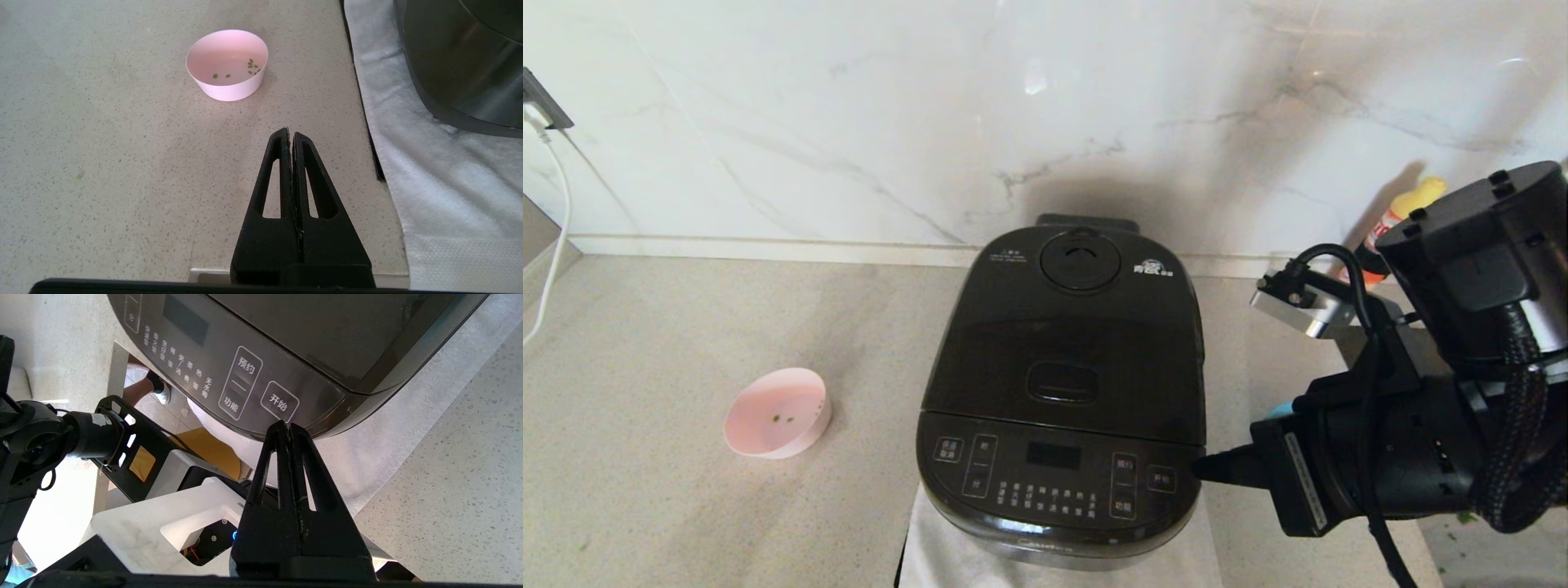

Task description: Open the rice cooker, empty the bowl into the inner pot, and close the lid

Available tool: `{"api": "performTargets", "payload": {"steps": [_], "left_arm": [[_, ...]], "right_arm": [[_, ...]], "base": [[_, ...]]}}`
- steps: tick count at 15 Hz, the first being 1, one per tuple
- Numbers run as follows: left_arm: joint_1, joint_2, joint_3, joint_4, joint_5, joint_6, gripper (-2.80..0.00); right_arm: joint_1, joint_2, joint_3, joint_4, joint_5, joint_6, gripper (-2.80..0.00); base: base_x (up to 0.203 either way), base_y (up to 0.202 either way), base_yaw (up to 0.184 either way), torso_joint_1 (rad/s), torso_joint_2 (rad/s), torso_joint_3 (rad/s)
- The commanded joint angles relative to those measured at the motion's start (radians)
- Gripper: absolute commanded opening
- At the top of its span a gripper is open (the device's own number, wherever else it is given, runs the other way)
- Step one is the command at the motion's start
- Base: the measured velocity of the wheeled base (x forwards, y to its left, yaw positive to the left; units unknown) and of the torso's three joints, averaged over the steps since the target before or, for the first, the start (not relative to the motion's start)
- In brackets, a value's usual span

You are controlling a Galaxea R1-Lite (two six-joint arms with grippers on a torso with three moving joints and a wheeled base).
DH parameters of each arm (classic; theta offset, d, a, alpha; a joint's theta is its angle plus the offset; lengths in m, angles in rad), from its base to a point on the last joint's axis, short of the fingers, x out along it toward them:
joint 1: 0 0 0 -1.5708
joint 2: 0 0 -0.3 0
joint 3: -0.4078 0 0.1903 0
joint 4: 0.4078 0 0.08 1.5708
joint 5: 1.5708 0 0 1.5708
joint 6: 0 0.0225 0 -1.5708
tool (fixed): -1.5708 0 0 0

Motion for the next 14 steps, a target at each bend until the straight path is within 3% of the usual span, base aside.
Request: {"api": "performTargets", "payload": {"steps": [1, 14], "left_arm": [[0.0, 0.0, 0.008, -0.001, -0.001, 0.001, -2.8], [0.0, 0.0, 0.008, -0.001, 0.0, 0.001, -2.8]], "right_arm": [[-0.001, 0.01, -0.003, 0.002, 0.002, 0.004, -2.8], [0.001, 0.039, -0.006, 0.002, 0.003, 0.004, -2.8]], "base": [[0.0, 0.0, 0.0, 0.0, 0.0, 0.0], [0.0, 0.0, 0.0, 0.0, 0.0, 0.0]]}}
